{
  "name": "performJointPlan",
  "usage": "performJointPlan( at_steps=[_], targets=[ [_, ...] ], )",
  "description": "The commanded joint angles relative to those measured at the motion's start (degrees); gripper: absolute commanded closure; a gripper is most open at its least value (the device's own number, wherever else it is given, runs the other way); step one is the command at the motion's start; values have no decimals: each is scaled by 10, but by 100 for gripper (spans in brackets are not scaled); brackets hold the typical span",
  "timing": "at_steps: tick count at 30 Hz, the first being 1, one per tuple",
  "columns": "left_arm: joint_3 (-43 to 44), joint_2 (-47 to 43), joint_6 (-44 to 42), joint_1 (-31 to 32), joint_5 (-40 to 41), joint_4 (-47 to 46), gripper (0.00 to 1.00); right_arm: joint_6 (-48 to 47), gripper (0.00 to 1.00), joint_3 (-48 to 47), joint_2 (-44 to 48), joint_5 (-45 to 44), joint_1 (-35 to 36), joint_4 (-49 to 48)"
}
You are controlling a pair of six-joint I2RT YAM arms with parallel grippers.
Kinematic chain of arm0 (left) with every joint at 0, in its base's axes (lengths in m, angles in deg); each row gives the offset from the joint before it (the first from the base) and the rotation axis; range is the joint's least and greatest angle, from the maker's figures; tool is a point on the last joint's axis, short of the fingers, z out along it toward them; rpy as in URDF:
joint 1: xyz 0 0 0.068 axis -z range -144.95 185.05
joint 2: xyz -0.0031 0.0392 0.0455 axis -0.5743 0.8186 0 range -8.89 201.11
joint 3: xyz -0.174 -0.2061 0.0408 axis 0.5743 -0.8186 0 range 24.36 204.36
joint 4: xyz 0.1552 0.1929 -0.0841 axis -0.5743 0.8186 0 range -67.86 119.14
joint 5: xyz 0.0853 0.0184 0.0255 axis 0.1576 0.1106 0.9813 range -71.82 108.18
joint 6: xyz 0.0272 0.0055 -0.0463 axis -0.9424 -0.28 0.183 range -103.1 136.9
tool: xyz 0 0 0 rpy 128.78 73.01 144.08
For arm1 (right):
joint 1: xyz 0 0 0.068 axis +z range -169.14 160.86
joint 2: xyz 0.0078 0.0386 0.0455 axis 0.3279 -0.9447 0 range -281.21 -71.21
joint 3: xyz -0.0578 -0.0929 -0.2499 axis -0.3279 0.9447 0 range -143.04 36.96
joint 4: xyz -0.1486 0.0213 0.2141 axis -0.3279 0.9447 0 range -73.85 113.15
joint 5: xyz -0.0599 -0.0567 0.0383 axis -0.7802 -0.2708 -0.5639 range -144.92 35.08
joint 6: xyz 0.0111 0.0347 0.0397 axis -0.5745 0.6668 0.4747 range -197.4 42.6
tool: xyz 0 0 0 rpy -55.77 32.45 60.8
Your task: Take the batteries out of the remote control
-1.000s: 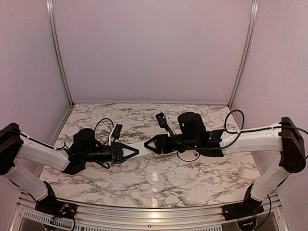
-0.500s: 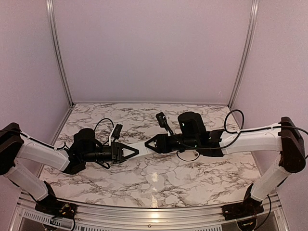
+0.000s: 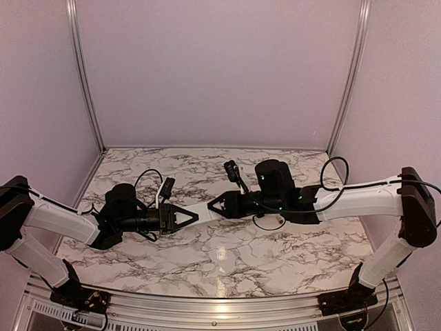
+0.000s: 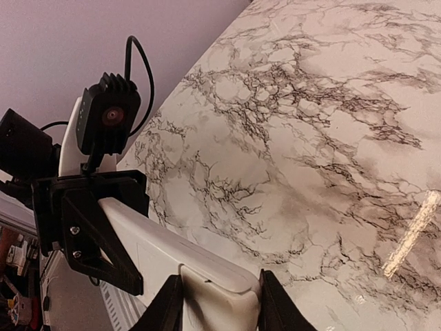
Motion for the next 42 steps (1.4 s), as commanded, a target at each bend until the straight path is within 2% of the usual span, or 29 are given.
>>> performJointPlan(
  at_steps=[1, 32, 42],
  targets=[
    [20, 10, -6, 3, -1, -7, 100, -6, 67, -8, -18, 17, 12, -14],
    [22, 13, -5, 3, -12, -12, 100, -1, 86, 15, 11, 26, 12, -10],
    [21, 14, 3, 3, -36, -30, 100, 3, 91, 31, 26, 70, 12, -44]
  ],
)
